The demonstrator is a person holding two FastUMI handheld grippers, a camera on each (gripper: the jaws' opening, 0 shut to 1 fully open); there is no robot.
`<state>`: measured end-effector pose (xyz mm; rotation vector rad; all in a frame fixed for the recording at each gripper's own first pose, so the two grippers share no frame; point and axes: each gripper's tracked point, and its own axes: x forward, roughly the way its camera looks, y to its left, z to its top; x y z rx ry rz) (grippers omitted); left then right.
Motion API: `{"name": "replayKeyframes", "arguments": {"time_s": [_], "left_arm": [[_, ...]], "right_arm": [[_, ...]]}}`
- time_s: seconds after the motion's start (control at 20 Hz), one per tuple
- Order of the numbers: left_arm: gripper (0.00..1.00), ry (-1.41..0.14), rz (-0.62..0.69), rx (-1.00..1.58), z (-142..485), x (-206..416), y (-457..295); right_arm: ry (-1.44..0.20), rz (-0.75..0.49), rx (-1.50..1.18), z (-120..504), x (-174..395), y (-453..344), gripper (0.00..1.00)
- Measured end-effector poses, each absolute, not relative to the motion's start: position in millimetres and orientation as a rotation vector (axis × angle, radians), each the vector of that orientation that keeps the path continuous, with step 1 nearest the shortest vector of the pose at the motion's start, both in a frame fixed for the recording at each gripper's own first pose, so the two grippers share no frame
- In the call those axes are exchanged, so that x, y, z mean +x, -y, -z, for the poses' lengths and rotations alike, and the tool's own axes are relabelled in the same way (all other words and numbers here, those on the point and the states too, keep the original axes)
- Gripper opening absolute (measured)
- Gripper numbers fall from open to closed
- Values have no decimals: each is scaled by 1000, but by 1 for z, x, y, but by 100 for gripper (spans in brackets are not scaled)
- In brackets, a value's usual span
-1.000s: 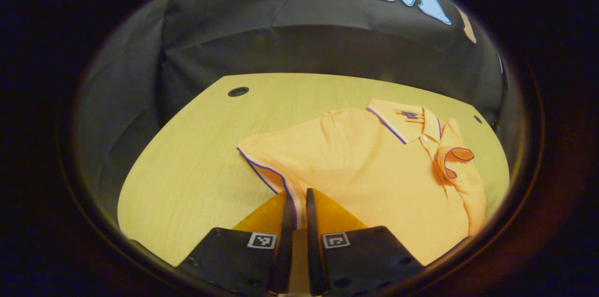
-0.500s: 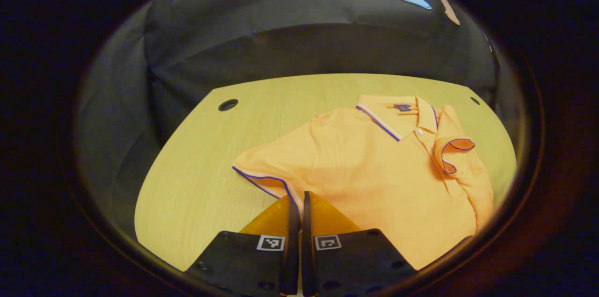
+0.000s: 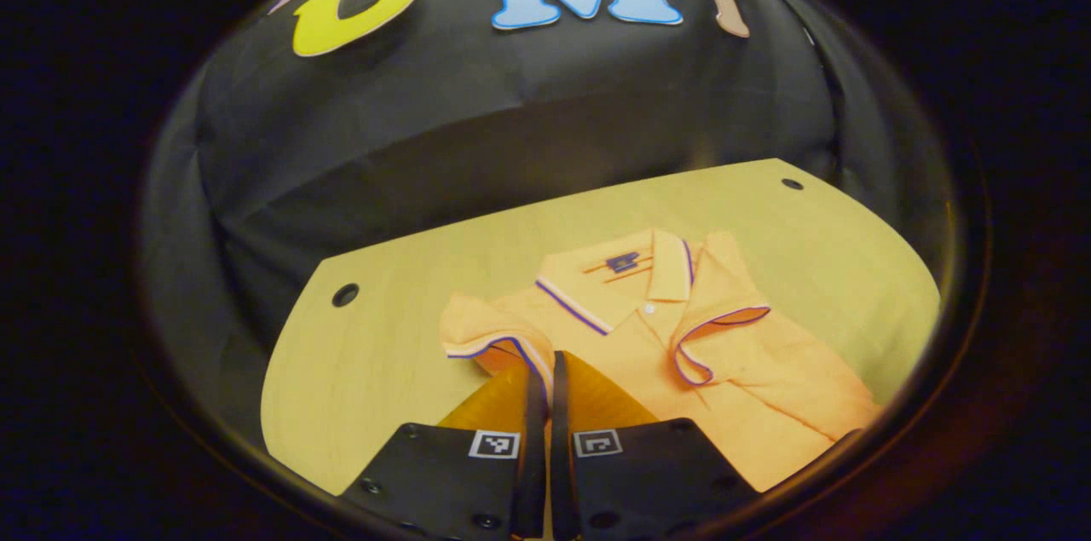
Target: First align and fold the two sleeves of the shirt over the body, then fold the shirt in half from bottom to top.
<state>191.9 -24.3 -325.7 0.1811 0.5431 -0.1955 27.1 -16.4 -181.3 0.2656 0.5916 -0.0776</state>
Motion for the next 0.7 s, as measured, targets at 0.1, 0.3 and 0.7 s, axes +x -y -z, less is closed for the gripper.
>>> {"name": "replayKeyframes", "arguments": {"time_s": [0.1,0.3,0.7], "left_arm": [[9,-529,249,192,321,190,55],[9,-533,327,204,322,191,102],[27,-622,371,194,352,189,135]], "right_arm": [[-588,91,272,182,23,22,46],[-582,124,289,182,11,37,46],[-576,178,319,187,-13,63,46]]}}
